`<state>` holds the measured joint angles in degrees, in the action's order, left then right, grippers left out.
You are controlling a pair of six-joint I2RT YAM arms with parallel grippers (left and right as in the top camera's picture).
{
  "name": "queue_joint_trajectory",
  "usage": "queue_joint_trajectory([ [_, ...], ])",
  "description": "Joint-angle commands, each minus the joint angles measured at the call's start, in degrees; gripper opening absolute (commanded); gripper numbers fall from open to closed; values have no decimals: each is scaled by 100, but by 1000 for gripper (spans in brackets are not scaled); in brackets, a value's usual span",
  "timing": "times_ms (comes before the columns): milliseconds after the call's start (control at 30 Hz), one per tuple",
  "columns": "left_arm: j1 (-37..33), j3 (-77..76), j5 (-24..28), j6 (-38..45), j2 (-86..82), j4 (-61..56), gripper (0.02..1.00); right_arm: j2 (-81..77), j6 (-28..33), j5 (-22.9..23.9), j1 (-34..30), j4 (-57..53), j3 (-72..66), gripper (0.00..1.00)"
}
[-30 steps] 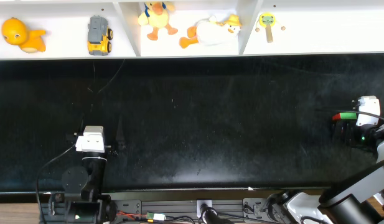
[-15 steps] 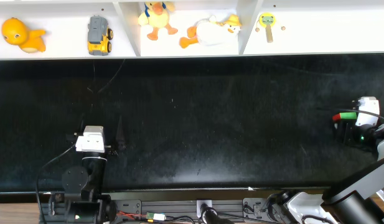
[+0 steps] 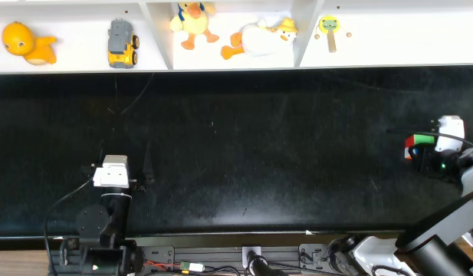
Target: Store Toys
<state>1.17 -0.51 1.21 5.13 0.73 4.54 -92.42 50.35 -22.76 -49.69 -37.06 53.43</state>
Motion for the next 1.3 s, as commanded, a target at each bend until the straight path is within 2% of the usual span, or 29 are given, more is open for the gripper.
queue_joint_trajectory([
  [33,46,7,-24,131,-57,31,998,315,-435,-48,356,-7,616,384],
  [333,46,7,-26,129,-57,31,998,28,-581,-26,1137,-55,1937,384],
  [600,46,7,-26,131,-57,31,998,-1097,-1069,35,1716,-240,3383,371],
  [933,46,7,-26,131,-57,31,998,-2452,-1517,35,2124,-627,5082,375],
  [1100,46,7,-24,131,-57,31,998,-2739,-1703,33,2214,-625,5407,397],
  [1167,46,7,-26,131,-57,31,998,-2811,-1718,31,2236,-623,5429,463],
  [1233,46,7,-24,131,-57,31,998,-2835,-1718,33,2238,-647,5429,608],
  [1267,46,7,-24,129,-57,31,998,-2835,-1718,33,2238,-662,5429,759],
  [1300,46,7,-24,129,-57,31,998,-2835,-1718,35,2238,-664,5429,996],
])
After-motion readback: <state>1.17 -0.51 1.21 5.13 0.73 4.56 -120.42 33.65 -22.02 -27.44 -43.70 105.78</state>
